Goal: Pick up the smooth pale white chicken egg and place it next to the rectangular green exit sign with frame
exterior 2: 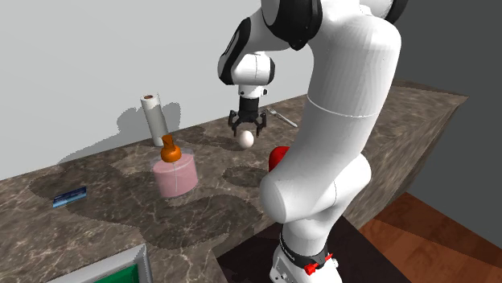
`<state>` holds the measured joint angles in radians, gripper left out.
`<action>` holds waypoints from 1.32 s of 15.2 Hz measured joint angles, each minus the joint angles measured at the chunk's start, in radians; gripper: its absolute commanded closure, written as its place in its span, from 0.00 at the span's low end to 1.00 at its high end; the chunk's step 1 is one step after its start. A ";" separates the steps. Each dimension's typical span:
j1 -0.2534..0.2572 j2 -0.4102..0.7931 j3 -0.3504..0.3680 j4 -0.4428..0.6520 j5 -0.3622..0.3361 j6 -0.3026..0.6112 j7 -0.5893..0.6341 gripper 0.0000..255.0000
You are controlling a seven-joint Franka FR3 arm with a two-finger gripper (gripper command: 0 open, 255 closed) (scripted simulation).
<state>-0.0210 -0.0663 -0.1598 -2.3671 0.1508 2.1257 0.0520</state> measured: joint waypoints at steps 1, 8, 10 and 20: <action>0.001 0.006 0.001 -0.005 0.003 0.011 0.000 0.00; 0.002 0.010 0.002 -0.013 0.005 0.023 -0.002 1.00; 0.002 0.010 0.002 -0.012 0.005 0.023 -0.002 1.00; 0.002 0.001 0.001 -0.006 0.002 0.007 0.002 1.00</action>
<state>-0.0194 -0.0655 -0.1583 -2.3728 0.1524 2.1331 0.0536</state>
